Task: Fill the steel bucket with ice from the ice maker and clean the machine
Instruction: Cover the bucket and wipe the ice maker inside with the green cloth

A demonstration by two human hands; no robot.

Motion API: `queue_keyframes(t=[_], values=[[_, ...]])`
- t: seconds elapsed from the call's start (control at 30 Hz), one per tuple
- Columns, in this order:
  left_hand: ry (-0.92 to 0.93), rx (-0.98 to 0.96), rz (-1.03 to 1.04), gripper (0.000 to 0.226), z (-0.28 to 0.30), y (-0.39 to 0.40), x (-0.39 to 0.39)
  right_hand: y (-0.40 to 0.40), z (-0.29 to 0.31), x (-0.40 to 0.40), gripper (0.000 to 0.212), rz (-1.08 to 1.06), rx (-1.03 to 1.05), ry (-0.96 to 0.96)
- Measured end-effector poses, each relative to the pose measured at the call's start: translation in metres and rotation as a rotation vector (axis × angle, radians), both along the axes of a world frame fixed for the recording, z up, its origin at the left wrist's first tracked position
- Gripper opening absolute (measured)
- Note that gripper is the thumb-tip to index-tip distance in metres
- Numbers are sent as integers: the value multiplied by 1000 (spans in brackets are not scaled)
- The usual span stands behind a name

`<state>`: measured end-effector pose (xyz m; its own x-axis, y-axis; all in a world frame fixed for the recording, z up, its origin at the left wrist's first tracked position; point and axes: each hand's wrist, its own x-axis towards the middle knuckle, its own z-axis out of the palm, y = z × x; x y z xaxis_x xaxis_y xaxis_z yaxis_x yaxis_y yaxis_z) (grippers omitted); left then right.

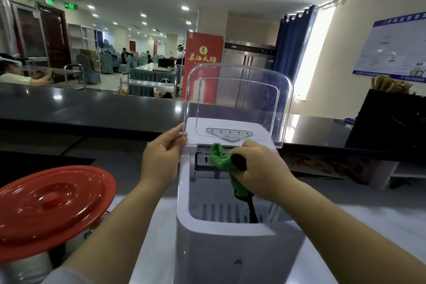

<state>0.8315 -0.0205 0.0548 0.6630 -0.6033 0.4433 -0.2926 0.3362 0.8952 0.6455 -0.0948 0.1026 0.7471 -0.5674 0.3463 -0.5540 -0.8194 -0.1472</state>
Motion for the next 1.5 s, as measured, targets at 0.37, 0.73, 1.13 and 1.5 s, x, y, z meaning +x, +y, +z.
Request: queue_keyframes(t=[0.37, 0.73, 1.13, 1.5], values=[[70, 73, -151, 32, 16, 2, 18, 5, -11, 52, 51, 152, 41, 48], [-50, 98, -105, 37, 13, 1, 21, 17, -4, 40, 56, 306, 281, 118], [72, 109, -234, 35, 12, 10, 21, 18, 1, 59, 59, 179, 208, 161], [67, 162, -250, 28, 16, 30, -1, 55, 6, 28, 35, 336, 389, 163]])
